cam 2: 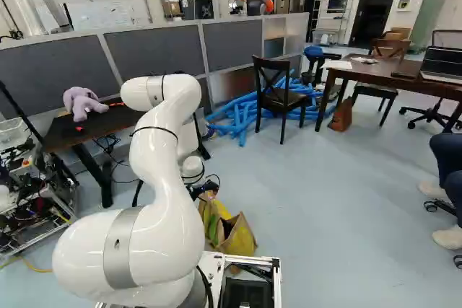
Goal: Pick up the bag on the ground and place it on the table
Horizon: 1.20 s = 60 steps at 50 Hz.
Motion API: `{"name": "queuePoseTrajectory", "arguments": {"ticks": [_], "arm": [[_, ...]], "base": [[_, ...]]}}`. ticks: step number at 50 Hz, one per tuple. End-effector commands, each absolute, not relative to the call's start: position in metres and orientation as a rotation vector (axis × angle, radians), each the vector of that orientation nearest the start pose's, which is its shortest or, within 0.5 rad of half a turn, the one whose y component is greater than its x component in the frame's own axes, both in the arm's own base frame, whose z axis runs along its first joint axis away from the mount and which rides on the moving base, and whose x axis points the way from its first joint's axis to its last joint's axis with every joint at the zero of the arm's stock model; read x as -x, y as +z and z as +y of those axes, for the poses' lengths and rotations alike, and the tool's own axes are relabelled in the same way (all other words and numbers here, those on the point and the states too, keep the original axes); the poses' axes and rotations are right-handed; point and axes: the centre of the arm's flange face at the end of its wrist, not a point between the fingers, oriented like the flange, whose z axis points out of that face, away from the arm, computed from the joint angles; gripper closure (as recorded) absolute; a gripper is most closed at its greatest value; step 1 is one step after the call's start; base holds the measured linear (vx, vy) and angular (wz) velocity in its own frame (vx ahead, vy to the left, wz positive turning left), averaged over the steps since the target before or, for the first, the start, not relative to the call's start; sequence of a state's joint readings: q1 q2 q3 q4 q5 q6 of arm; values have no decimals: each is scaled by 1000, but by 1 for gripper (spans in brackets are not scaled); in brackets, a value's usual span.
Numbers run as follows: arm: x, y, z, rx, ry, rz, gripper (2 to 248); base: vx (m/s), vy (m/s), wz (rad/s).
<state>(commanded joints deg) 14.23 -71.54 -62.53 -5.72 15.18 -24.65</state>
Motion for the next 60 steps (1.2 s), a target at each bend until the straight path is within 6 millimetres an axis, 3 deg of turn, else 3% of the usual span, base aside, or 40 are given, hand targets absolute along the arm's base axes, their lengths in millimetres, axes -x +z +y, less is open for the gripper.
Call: {"name": "queuePoseTrajectory", "arguments": {"ticks": [25,60], "arm": [[-441,-84,84,2930,-107,-1087,3],[-443,-134,81,2933,-89,-1077,3]], "base": [[0,0,0],[0,0,0]]}}
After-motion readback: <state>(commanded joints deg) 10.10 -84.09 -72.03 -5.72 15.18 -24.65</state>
